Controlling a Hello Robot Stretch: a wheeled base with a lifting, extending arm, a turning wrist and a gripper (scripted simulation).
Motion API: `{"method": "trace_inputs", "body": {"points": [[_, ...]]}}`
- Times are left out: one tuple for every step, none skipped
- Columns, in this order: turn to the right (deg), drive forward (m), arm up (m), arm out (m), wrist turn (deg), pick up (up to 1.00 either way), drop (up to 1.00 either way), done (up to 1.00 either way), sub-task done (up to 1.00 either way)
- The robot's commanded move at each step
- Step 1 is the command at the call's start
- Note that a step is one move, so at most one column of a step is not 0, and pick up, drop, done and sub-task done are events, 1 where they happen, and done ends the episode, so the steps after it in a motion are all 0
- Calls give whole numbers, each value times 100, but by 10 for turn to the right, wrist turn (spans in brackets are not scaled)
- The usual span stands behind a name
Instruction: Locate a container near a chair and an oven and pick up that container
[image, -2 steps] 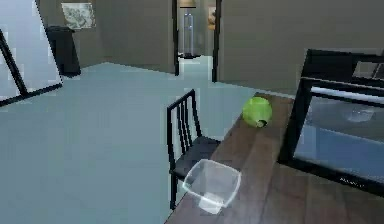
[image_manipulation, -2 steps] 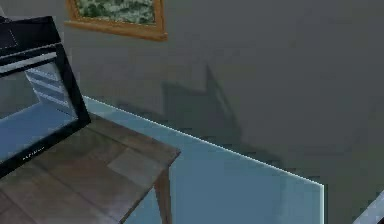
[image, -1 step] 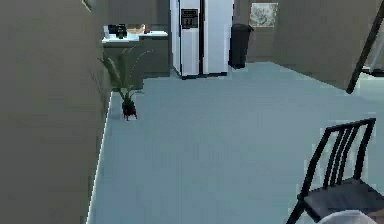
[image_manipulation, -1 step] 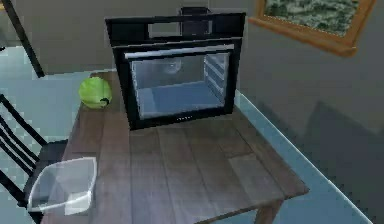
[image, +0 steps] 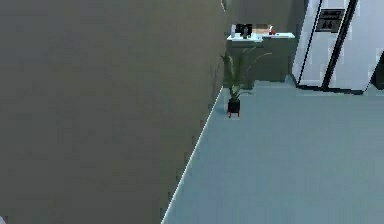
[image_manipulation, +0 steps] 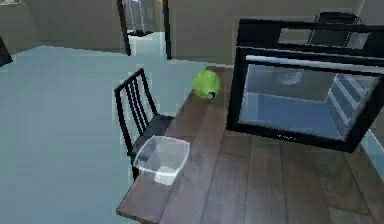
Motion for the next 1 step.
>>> {"method": "trace_inputs", "body": {"points": [[0,30,0,0,0,0,0,0,0]]}}
